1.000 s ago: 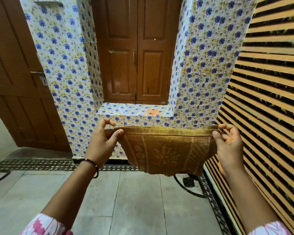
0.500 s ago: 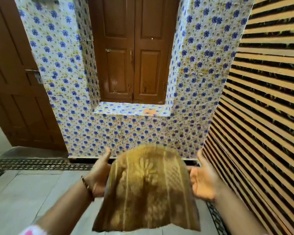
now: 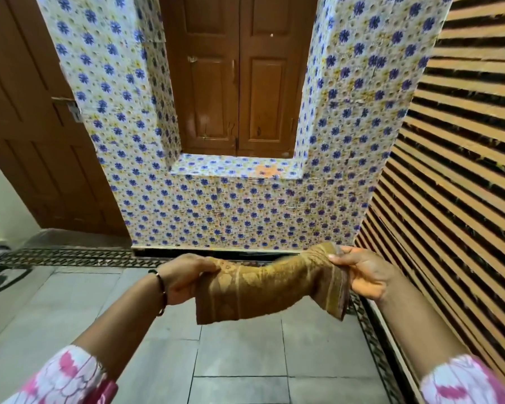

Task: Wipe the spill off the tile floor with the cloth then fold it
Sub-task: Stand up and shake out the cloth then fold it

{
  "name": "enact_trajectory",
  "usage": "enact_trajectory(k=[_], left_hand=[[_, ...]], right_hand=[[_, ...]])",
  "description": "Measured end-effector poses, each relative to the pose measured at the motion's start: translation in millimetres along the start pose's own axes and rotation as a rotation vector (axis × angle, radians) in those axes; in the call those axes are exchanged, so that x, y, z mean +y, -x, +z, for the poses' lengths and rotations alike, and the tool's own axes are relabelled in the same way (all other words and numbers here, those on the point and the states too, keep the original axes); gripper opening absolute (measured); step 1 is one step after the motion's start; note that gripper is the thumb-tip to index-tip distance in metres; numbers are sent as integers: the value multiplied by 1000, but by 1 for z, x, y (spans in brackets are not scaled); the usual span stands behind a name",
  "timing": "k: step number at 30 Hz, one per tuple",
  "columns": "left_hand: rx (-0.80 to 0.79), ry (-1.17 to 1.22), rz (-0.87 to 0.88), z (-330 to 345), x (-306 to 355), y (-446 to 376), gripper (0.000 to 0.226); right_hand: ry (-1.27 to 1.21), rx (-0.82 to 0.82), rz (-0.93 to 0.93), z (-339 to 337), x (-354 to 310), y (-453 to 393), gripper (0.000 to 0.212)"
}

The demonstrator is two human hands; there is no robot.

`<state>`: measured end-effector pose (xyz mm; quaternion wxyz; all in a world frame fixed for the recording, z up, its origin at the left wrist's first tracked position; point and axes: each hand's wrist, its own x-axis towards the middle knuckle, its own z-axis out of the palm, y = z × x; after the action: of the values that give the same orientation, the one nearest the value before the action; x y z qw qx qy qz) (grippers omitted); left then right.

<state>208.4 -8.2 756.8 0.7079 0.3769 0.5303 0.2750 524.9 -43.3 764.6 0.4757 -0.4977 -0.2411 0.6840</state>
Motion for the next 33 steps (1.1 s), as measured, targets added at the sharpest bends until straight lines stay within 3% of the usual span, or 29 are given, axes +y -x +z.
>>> enact_trajectory(k=[4,7,10,13,14,16,18,21,30,33], left_hand=[[63,-28,77,-4,13,1,21],[5,27,433,-6,38,16,18],[-92,25,676,-9,64,41,42],[-55,-91,772,-10,78,45,10],[-23,-142,799,-9,80,44,29],[24,-195,800,-7,78,44,48],[98,-151,818,-9,75,41,38],[143,-69,818,-12,76,40,7],[171,-116,762,-22,73,38,9],[235,-111,652,-16,69,26,7]], right_hand=[[28,79,-31,6,-8,1,28],[4,116,-342,14,-29,13,32],[-62,22,-677,26,-52,35,23],[22,21,-735,35,-58,40,10],[89,68,-748,37,-57,39,18],[203,151,-764,36,-52,36,28],[224,190,-761,33,-49,35,25],[258,233,-747,31,-50,33,17],[272,286,-617,32,-48,30,22],[266,406,-518,35,-45,12,20]])
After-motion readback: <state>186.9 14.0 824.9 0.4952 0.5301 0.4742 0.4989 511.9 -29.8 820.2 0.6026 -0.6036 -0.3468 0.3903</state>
